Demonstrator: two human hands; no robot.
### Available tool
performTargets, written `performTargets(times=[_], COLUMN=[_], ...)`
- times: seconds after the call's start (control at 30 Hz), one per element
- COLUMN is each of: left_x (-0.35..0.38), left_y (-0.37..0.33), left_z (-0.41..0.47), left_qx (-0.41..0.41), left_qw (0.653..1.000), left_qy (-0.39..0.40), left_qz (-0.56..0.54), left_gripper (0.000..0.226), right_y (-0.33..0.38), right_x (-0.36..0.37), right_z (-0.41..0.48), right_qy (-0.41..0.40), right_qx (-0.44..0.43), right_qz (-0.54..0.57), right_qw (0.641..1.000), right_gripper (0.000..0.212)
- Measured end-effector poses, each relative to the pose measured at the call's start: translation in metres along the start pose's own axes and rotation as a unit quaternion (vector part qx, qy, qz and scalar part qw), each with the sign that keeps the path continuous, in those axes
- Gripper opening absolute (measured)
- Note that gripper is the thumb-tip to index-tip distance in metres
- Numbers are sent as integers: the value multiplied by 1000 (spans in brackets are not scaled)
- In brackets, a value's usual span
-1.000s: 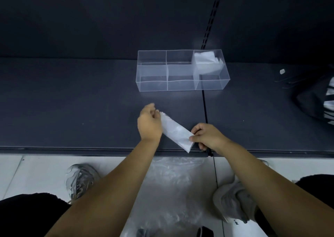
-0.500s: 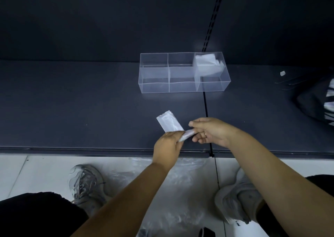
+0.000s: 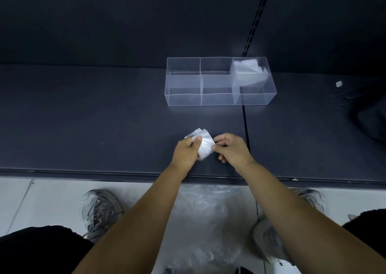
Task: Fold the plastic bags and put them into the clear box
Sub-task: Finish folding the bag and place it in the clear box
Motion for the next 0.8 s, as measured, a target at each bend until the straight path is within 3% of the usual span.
performTargets(times=[0.17,0.33,0.43,0.5,0.57,0.67,0.8], left_x=[-6,-31,-52,-27,7,24,10], left_y=[9,11,-20,-50,-55,-20,8], left_z=[10,3,-16,-30,-33,-13,-3], left_qx=[-58,-24,119,275,360,285,213], left_qw=[992,981,953,894,836,796,764], left_qy=[-21,-143,-260,-236,-154,-60,-75], left_qz=[-113,-132,98,265,385,531,604], left_gripper=[18,14,21,23,27,50,67], right_y=[0,1,4,6,9,17,23], right_x=[-2,-4,-4,-3,-2,1,5], right_z=[10,14,16,17,17,16,9], right_qy=[-54,-84,-89,-84,-80,-77,-87], right_qx=[10,11,9,12,12,-8,-53], right_qz=[-37,-73,-102,-114,-127,-154,-151], right_qw=[998,994,991,990,989,985,983], right_gripper=[12,16,14,13,14,16,11])
Point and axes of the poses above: each hand's wrist, its own z-axis towards the middle knuckle, its own x-axis out of the palm, y = z × x, the point moved 10 cm from there along z, towards the middle knuckle, and after that the axes turned 3 degrees about -x, right-handed, at the moved point
